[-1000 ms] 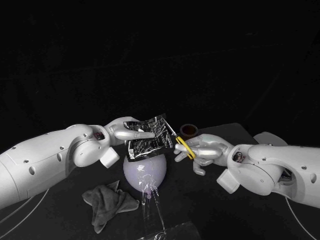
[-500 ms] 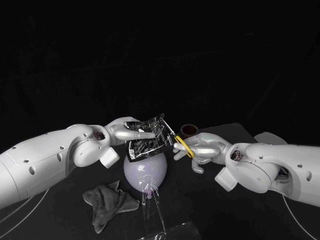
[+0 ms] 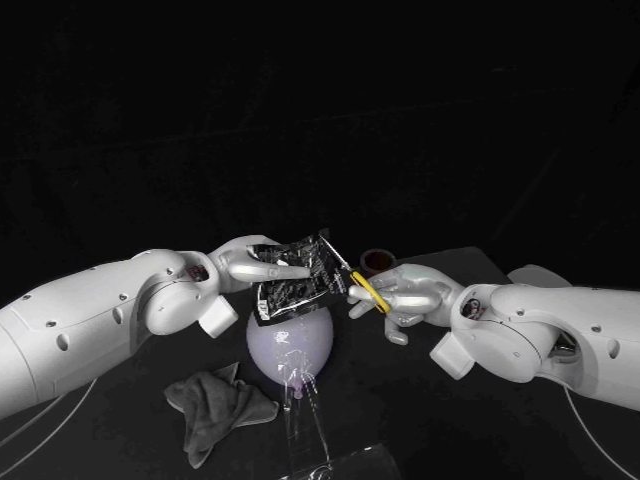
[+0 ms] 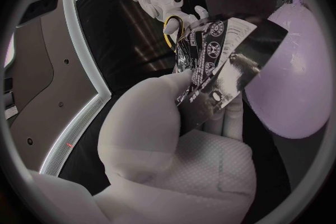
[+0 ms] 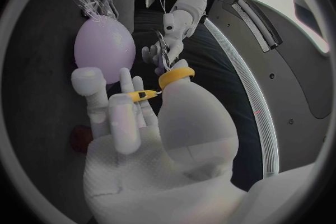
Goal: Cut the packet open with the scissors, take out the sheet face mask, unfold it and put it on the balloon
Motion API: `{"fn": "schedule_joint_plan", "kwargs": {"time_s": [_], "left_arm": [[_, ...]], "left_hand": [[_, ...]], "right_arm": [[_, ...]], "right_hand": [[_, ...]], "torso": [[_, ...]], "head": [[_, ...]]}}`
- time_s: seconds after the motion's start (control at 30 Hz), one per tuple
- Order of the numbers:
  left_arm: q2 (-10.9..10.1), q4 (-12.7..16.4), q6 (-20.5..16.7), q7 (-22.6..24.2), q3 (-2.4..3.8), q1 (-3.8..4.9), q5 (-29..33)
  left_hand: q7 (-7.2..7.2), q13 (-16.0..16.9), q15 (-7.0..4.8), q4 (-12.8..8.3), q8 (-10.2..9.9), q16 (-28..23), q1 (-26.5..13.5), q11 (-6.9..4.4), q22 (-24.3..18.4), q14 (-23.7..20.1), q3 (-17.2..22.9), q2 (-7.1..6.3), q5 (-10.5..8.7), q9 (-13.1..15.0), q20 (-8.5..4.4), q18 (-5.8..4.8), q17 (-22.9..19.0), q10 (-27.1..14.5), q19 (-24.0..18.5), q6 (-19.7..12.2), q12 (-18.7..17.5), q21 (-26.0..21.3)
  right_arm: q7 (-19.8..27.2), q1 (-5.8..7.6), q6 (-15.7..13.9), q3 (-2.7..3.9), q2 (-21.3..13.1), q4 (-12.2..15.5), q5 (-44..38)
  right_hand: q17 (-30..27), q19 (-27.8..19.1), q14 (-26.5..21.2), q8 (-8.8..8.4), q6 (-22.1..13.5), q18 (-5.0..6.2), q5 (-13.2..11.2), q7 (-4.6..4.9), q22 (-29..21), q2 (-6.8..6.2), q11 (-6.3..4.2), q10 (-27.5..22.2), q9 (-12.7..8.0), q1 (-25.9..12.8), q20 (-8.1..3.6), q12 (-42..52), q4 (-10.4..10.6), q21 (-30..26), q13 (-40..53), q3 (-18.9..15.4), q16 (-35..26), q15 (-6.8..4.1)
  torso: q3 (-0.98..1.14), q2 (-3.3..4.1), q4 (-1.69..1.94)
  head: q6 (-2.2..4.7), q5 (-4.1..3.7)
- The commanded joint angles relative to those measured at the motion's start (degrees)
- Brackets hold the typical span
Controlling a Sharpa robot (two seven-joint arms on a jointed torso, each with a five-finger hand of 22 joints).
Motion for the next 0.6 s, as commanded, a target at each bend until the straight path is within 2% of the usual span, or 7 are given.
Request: {"fn": "schedule_joint_plan", "kwargs": {"time_s": [0.03, 0.17, 0.37, 0.6], "left_arm": [[0.1, 0.3, 2.4, 0.1, -0.08, -0.06, -0.5], [0.1, 0.3, 2.5, 0.1, -0.08, -0.06, -0.5], [0.1, 0.2, 2.6, 0.1, -0.08, -0.06, -0.5], [0.0, 0.3, 3.1, 0.0, -0.09, -0.06, -0.9]], "left_hand": [[0.1, 0.1, -0.24, 0.1, 0.1, 0.2, 0.1, 0.04, 0.1, -0.1, -0.4, 0.71, 0.24, 9.0, -0.4, 0.65, 0.1, 0.3, 0.1, 0.4, 0.4, 0.3], [0.1, 0.1, -0.24, 0.1, 0.1, 0.2, 0.1, 0.04, 0.1, -0.1, -0.4, 0.71, 0.24, 9.0, -0.4, 0.65, 0.1, 0.3, 0.1, 0.4, 0.4, 0.3], [0.1, 0.1, -0.24, 0.1, 0.1, 0.2, 0.1, 0.04, 0.1, -0.1, -0.4, 0.71, 0.24, 9.0, -0.4, 0.65, 0.1, 0.3, 0.1, 0.4, 0.4, 0.3], [0.09, 0.1, -0.25, 0.0, 0.2, 0.3, 0.1, 0.03, 0.1, -0.1, -0.4, 0.7, 0.24, 9.0, -0.4, 0.65, 0.1, 0.3, 0.1, 0.5, 0.4, 0.3]], "right_arm": [[1.1, 0.2, 0.6, 0.22, -0.1, 0.0, -0.2], [1.1, 0.2, 0.8, 0.22, -0.2, 0.2, -0.4], [1.1, 0.2, 0.8, 0.22, -0.4, 0.2, -0.5], [2.1, 0.24, -0.3, 0.29, -0.1, 0.0, 0.0]], "right_hand": [[0.0, 0.0, 1.1, -0.18, -0.1, 1.15, 0.0, 2.41, 0.0, -0.37, -0.01, -0.3, 0.0, 0.3, 0.18, -0.2, 0.1, -0.3, -0.1, 0.3, 0.1, 0.48], [-0.4, -0.2, 0.9, -0.36, -0.5, 1.22, 0.0, 2.32, -0.3, -0.75, 0.0, -0.6, -0.2, 0.2, 0.2, -0.4, 0.1, -0.7, -0.5, 0.5, 0.0, 0.48], [-1.8, -1.2, 0.4, -0.78, -2.1, 1.56, 0.0, 2.16, -1.6, -2.63, -0.03, -1.8, -0.4, -0.9, 0.2, -0.9, 0.3, -2.5, -2.0, 2.5, -0.5, 0.48], [-1.4, -1.0, 0.5, -0.66, -2.4, 1.51, 0.0, 2.12, -1.5, -2.37, -0.1, -1.3, -0.3, -0.9, 0.18, -0.5, 0.2, -2.2, -2.3, 3.3, -0.4, 0.42]], "torso": [[0.01, -0.01, -0.04], [0.02, -0.05, -0.02], [0.01, -0.01, -0.03], [0.07, 0.0, -0.02]], "head": [[-0.04, -0.08], [0.03, -0.1], [0.11, -0.27], [0.26, -0.36]]}}
